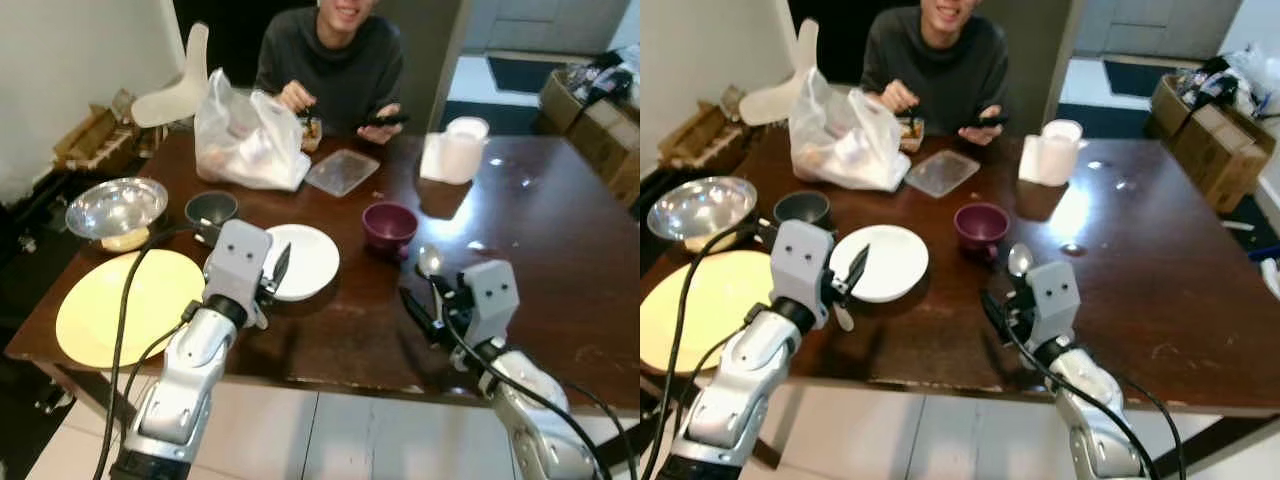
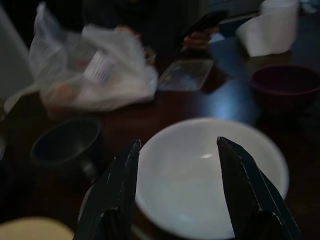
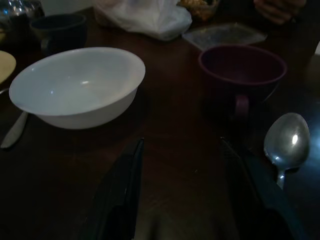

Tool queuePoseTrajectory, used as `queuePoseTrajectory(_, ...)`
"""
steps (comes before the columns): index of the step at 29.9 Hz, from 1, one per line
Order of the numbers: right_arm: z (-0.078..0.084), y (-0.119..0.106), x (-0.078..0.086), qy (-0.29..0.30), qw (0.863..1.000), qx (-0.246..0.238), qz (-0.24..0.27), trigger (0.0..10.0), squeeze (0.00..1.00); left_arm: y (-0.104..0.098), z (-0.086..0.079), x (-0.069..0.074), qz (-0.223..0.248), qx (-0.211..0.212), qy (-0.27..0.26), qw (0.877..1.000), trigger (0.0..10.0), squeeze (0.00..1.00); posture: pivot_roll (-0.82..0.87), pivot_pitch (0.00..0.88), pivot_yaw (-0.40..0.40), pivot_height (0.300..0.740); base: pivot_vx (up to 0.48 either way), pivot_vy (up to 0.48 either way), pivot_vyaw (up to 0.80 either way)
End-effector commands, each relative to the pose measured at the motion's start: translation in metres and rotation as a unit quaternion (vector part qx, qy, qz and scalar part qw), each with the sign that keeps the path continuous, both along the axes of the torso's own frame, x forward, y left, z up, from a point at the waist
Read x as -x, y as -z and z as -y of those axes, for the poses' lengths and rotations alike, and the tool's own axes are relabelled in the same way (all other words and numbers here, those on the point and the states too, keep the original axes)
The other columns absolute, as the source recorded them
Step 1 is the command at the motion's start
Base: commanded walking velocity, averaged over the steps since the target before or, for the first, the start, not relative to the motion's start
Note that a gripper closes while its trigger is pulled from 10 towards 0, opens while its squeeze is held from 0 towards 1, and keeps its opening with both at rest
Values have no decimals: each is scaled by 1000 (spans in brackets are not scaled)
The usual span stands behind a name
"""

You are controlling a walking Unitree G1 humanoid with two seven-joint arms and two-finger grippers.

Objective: Setting the table

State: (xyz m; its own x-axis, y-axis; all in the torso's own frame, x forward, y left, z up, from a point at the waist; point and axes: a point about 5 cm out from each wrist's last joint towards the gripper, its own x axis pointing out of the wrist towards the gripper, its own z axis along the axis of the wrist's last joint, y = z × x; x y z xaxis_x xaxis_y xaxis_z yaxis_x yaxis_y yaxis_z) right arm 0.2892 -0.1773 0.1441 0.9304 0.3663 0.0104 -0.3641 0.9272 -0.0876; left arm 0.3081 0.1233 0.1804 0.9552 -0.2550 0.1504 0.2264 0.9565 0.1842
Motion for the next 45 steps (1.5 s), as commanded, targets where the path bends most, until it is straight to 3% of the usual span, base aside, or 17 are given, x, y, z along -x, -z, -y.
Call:
queuePoseTrajectory(1, -1, 6, -2, 4, 1000, 4, -18, 10000, 0, 7, -7, 0, -23, 9, -6, 1000, 10000, 0, -52, 0, 102, 740, 0, 0, 0)
queuePoseTrajectory(12, 15, 36, -15, 104, 989, 68, -78, 10000, 0, 3, -20, -6, -27, -21, -14, 999, 10000, 0, -41, 0, 103, 740, 0, 0, 0)
queuePoseTrajectory(21, 26, 46, -28, 152, 980, 83, -100, 10000, 0, -4, -26, -11, -34, -55, 16, 998, 10000, 0, -23, 0, 122, 740, 0, 0, 0)
queuePoseTrajectory(29, 25, 32, -60, 175, 978, 65, -89, 10000, 0, -20, -43, -11, -44, -95, 78, 991, 10000, 0, 20, 12, 134, 740, 0, 0, 0)
queuePoseTrajectory(31, 35, 23, -69, 207, 973, 60, -86, 10000, 0, -27, -48, -8, -44, -113, 101, 988, 10000, 0, 35, 29, 145, 740, 0, 0, 0)
queuePoseTrajectory(38, 49, 18, -80, 229, 966, 24, -115, 10000, 0, -37, -56, -6, -46, -128, 118, 984, 10000, 0, 54, 57, 158, 740, 0, 0, 0)
queuePoseTrajectory(45, 41, 30, -82, 190, 966, 1, -178, 10000, 0, -39, -60, -2, -53, -132, 123, 982, 10000, 0, 58, 69, 151, 740, 0, 0, 0)
